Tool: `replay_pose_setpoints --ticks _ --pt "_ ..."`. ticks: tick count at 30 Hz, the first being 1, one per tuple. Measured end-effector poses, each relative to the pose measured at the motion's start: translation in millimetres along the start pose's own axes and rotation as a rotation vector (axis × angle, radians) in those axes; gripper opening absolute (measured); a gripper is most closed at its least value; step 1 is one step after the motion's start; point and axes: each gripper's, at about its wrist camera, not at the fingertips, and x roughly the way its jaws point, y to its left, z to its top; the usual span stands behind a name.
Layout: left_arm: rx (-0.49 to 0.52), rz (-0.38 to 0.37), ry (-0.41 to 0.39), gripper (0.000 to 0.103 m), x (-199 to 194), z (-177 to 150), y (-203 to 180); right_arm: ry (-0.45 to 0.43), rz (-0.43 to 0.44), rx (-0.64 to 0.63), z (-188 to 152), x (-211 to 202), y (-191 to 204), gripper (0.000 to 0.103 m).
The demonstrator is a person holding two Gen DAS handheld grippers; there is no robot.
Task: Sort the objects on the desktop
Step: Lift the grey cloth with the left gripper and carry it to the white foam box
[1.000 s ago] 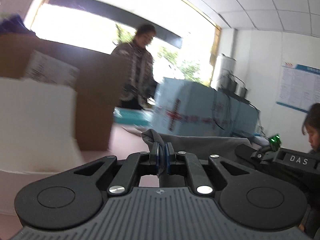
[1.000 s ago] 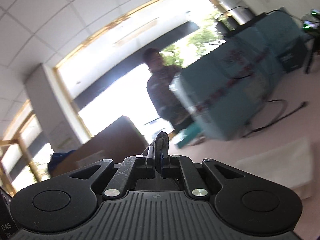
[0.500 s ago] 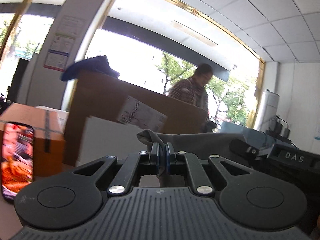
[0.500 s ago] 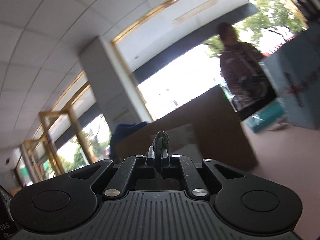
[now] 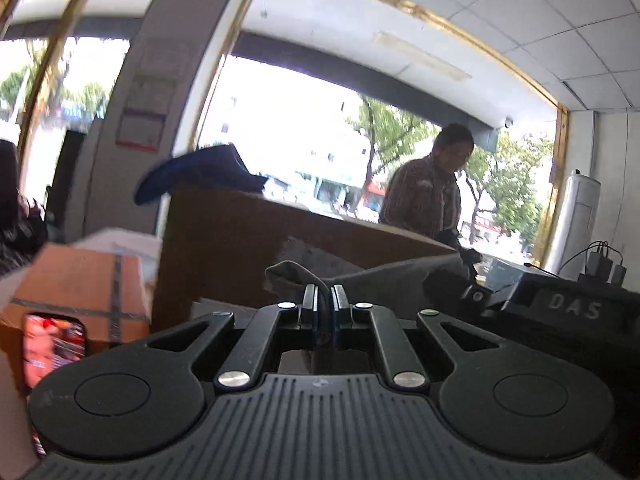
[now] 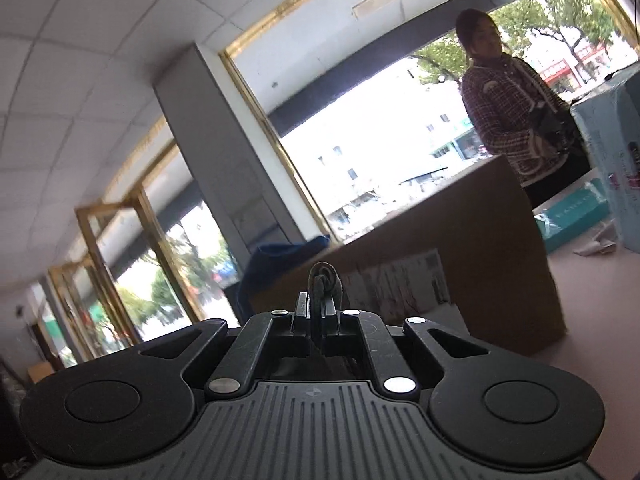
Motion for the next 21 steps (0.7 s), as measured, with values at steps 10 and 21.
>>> replay_pose_setpoints --ticks 10,21 --pt "-0.051 0.022 0.277 0.006 61 -36 25 0.082 -0.041 0.022 -3 27 -23 0.005" --pt "-0.108 -0.006 0.284 0.006 29 -14 31 0.143 0.009 0.058 -6 2 -2 0.005"
